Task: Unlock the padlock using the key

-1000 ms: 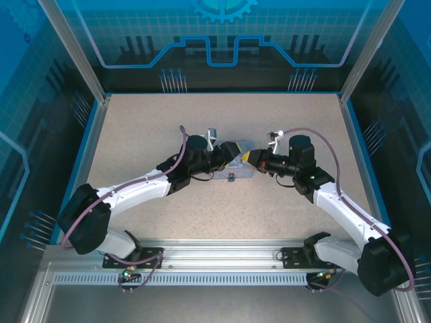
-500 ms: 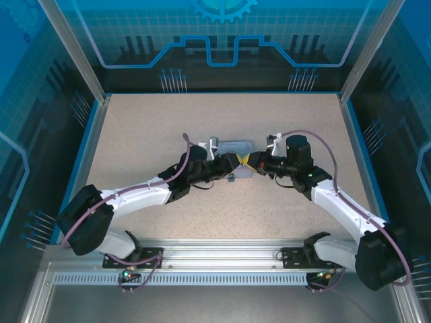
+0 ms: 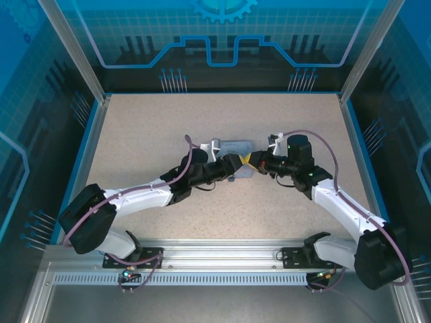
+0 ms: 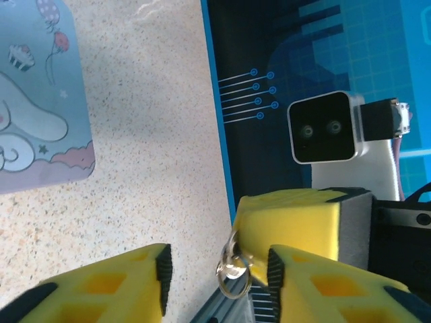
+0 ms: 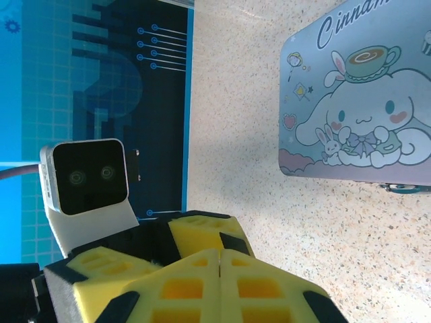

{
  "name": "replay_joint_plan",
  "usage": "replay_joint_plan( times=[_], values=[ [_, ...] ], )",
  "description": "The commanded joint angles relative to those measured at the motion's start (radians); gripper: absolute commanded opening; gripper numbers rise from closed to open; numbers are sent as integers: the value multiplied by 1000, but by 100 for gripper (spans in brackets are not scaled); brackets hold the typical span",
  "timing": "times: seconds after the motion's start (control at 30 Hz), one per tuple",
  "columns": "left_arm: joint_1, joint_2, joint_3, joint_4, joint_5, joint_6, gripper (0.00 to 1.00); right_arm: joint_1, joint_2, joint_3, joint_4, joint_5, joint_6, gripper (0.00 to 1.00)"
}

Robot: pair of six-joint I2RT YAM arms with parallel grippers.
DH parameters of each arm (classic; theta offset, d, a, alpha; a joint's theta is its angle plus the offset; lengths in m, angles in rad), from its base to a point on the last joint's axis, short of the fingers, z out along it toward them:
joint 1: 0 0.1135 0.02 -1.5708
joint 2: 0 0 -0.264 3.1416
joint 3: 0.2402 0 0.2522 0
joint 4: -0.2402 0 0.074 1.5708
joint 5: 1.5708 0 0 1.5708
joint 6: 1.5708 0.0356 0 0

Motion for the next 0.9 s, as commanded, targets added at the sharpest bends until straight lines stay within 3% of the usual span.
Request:
replay_joint_plan(
  times=[0.0,0.13,0.3,0.5,0.63,0.77,0.87],
  values=[
    [-21,5,-8,54,2,13,43,-10,-1,2,-5,3,7,0],
    [-29,18,-6,55,-1,11,35,-11,-4,-3,-5,0,8,0],
    [-36,39,-7,36,-19,5,13,-12,-16,-12,-8,-3,8,0],
    [-35,48,-21,37,-37,-5,0,-24,-36,-33,-20,-4,4,0],
    [-36,42,-37,40,-49,-2,0,-44,-50,-52,-23,-7,6,12],
    [-36,28,-47,39,-59,18,0,-85,-74,-64,-29,-22,8,36],
    [-35,19,-51,37,-61,34,0,-114,-97,-72,-45,-29,3,44]
  ],
)
